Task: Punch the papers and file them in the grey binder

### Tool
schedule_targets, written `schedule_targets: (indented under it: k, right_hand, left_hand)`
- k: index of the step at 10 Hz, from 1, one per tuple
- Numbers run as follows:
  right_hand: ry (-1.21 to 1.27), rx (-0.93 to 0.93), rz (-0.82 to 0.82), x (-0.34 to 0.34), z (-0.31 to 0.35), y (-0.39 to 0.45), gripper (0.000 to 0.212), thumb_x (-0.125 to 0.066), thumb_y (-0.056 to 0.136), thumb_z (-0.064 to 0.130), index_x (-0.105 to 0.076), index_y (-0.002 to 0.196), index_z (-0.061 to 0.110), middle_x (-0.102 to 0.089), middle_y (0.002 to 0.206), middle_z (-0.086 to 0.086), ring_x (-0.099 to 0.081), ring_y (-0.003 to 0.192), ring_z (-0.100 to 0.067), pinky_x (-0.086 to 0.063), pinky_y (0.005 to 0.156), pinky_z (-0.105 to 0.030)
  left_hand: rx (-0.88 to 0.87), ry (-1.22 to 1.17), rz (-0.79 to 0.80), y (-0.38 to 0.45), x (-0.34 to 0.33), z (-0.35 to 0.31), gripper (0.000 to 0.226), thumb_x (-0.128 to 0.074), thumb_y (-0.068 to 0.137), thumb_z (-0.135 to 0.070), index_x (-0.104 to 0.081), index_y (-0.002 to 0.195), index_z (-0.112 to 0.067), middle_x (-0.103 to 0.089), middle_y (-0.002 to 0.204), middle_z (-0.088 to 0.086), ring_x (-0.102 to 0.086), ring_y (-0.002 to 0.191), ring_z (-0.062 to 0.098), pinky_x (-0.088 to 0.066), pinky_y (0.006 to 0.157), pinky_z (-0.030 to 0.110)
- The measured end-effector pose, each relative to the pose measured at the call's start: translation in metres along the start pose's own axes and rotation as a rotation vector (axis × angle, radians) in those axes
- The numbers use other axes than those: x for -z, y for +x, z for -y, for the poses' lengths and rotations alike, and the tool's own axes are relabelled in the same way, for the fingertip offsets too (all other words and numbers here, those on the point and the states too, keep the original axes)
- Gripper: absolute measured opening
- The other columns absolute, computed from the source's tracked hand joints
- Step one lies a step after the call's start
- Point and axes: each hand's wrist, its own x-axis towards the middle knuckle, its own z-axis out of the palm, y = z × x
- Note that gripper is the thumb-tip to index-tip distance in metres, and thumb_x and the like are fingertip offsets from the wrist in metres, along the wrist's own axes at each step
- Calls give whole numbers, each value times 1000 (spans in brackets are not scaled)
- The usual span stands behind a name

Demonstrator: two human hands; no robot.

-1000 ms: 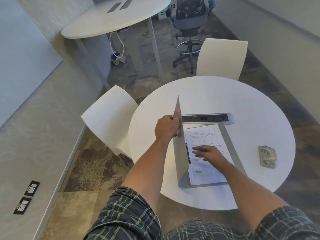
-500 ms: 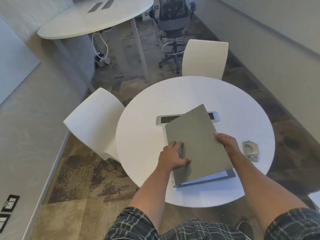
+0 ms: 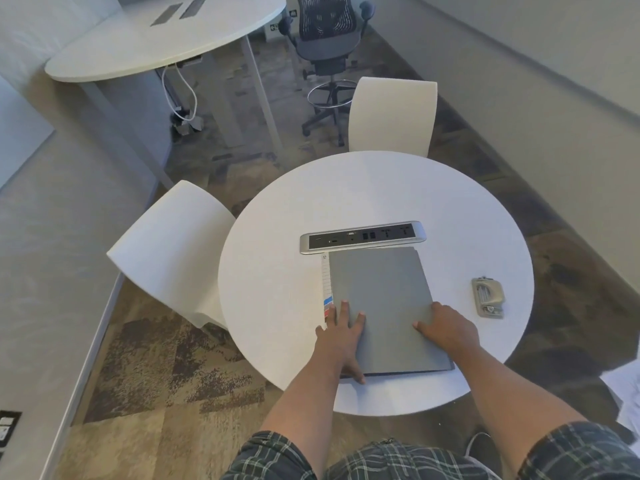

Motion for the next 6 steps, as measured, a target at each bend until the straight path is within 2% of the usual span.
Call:
schedule_targets:
  k: [1,2,3,4,5,6]
  right_hand:
    - [-145,71,-80,-7,4,-6,59,-55,94,52,-44,141,19,-53,134,-5,-56,120,-27,-49,90,-40]
    - [-149,193,-8,-12,6,-7,63,-50,99,43,-28,156,28,-32,162,1,-44,138,-25,-43,106,-40]
    - [-154,251,118,-13,5,-6,64,-44,103,39,-17,161,30,-11,170,6,-26,152,-19,-32,117,-39]
    - [-165,263,133,-12,3,-6,67,-44,102,43,-14,162,32,-7,170,7,-21,154,-17,-30,119,-39]
    - [-212,281,85,2,6,-10,65,-45,100,51,-24,159,35,-17,169,8,-34,148,-19,-34,115,-37]
    - [-247,337,3,17,14,-11,62,-40,100,61,-36,155,32,-27,166,5,-39,145,-21,-34,114,-36]
  left_hand:
    - [-6,8,1,2,3,3,140,-86,61,-66,6,162,-30,24,167,8,16,154,42,-35,114,60]
    - [8,46,-17,5,-1,4,135,-79,63,-73,4,161,-32,22,168,8,14,155,41,-41,111,54]
    - [21,71,-30,6,-3,1,128,-77,69,-69,5,161,-33,22,168,7,12,156,38,-41,111,51]
    - [26,65,-50,6,-5,-1,126,-76,69,-69,2,161,-33,19,169,8,9,156,39,-40,112,52]
    - [36,11,-77,6,7,0,106,-71,71,-74,-26,156,-29,-8,167,11,-13,153,41,-41,109,51]
    - [31,-17,-210,6,30,3,74,-57,82,-74,-51,132,-20,-42,141,9,-46,132,33,-41,101,45]
